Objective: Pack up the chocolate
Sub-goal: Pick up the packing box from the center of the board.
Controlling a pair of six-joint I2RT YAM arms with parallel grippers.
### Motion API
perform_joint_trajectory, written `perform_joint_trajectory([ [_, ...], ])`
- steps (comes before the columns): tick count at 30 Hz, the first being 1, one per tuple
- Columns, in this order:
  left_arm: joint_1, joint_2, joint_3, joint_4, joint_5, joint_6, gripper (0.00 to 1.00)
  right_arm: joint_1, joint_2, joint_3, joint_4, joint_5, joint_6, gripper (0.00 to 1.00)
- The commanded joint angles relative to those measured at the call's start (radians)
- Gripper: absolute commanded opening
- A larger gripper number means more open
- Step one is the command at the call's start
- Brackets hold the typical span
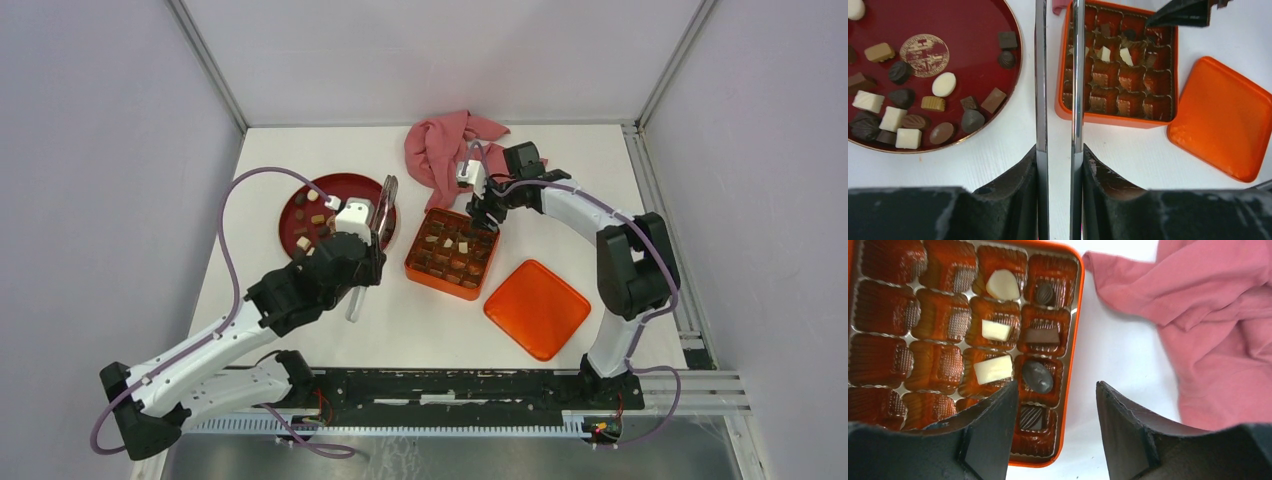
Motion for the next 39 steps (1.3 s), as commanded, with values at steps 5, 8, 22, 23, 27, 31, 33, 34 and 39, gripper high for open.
perform_joint_trajectory([
  [5, 0.002, 0.040, 0.033, 0.139, -0.093, 0.128, 0.36, 0.005, 0.073, 0.031, -0.033, 0.093, 0.034, 0.63],
  [8, 0.002, 0.076, 0.044, 0.137, -0.082, 0.143, 0.36, 0.017, 0.102, 0.034, -0.029, 0.109, 0.036, 0.62],
  [22, 0.003, 0.067, 0.017, 0.152, -0.006, 0.095, 0.36, 0.023, 0.142, 0.057, 0.012, 0.144, 0.075, 0.26],
  [23, 0.003, 0.062, 0.010, 0.151, -0.003, 0.089, 0.36, 0.023, 0.134, 0.055, 0.016, 0.148, 0.075, 0.18],
  [27, 0.004, 0.041, -0.012, 0.146, 0.005, 0.069, 0.36, 0.023, 0.056, 0.026, 0.058, 0.169, 0.073, 0.00],
  [31, 0.003, 0.026, -0.032, 0.138, 0.011, 0.052, 0.35, 0.022, -0.066, -0.004, 0.109, 0.182, 0.071, 0.00],
  [33, 0.003, 0.020, -0.041, 0.135, 0.008, 0.049, 0.35, 0.023, -0.125, -0.010, 0.135, 0.205, 0.067, 0.00],
  [34, 0.003, 0.016, -0.044, 0.134, 0.004, 0.048, 0.35, 0.023, -0.153, -0.009, 0.142, 0.222, 0.059, 0.00],
  [39, 0.004, -0.005, -0.056, 0.137, -0.019, 0.056, 0.35, 0.027, -0.240, 0.066, 0.103, 0.317, 0.000, 0.00],
])
